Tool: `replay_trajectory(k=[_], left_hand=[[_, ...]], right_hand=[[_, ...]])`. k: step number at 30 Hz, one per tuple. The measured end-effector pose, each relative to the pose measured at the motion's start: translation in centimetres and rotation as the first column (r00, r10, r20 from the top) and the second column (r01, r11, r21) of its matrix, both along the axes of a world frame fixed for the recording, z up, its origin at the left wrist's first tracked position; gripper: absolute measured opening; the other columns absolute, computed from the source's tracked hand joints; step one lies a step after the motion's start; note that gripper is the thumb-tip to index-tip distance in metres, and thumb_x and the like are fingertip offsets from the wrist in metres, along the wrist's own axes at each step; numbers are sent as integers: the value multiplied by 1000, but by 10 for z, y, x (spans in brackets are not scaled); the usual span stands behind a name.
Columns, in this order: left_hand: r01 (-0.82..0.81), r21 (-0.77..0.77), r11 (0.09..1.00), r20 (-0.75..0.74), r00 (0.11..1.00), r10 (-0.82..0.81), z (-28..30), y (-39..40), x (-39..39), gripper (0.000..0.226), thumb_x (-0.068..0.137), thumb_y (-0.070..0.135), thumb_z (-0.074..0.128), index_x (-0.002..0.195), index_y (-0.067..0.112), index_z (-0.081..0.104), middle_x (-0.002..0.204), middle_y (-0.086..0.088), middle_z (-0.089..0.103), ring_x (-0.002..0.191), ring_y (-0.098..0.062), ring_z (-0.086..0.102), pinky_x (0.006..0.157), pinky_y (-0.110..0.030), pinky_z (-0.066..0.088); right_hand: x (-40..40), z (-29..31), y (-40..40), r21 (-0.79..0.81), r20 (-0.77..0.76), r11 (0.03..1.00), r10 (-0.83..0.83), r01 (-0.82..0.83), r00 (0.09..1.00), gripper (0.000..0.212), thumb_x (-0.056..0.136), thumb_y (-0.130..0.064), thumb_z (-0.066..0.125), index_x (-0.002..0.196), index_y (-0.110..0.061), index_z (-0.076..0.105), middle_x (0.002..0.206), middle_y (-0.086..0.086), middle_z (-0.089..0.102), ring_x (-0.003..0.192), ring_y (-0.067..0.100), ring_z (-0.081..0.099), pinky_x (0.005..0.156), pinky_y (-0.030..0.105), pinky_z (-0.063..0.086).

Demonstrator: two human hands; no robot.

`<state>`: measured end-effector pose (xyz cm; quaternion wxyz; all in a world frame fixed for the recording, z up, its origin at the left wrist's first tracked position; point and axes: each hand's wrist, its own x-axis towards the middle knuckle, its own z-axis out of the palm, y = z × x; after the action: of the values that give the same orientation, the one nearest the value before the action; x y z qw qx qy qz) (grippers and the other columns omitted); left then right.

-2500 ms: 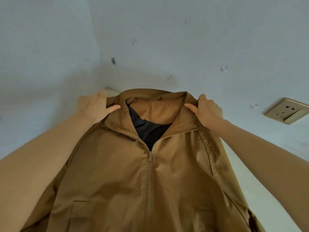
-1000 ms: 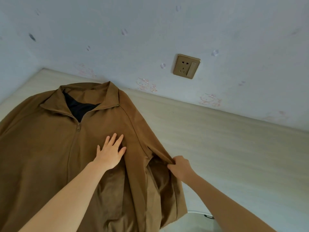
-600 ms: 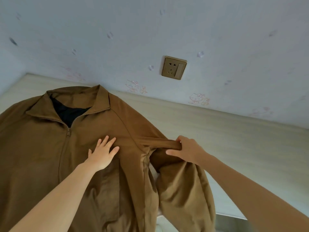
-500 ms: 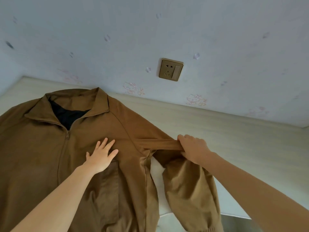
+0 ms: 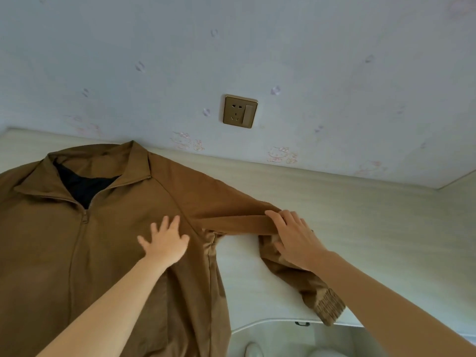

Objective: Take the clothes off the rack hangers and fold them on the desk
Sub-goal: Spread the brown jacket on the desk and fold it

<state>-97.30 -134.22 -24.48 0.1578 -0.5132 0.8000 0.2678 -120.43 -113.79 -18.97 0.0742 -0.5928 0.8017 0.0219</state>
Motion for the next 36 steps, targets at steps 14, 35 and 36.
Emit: replay_trajectory(k=[14, 35, 36], left_hand=[[315, -367, 875, -84, 926, -369, -3, 73, -113, 66, 99, 37, 50, 155, 26, 16, 160, 3, 21, 148, -22, 18, 119, -52, 14], [341, -362, 868, 35, 935, -353, -21, 118, -120, 62, 101, 10, 37, 155, 20, 9, 162, 0, 14, 149, -19, 11, 122, -39, 10], [391, -301, 870, 118, 920, -373, -26, 124, -120, 60, 103, 15, 33, 156, 20, 6, 163, 0, 7, 150, -19, 5, 122, -40, 6]], right_hand=[[-85, -50, 62, 467, 537, 773, -633, 428, 557, 80, 72, -52, 76, 136, -23, 39, 131, 4, 50, 121, 27, 47, 101, 38, 41], [-181, 4, 118, 108, -268, 987, -83, 116, 960, 51, 86, -9, 54, 133, -13, 37, 121, 7, 53, 112, 28, 52, 87, 37, 44], [-178, -9, 129, 219, -229, 969, -62, 113, 971, 50, 89, -10, 50, 136, -13, 34, 127, 7, 49, 117, 27, 47, 91, 37, 43]])
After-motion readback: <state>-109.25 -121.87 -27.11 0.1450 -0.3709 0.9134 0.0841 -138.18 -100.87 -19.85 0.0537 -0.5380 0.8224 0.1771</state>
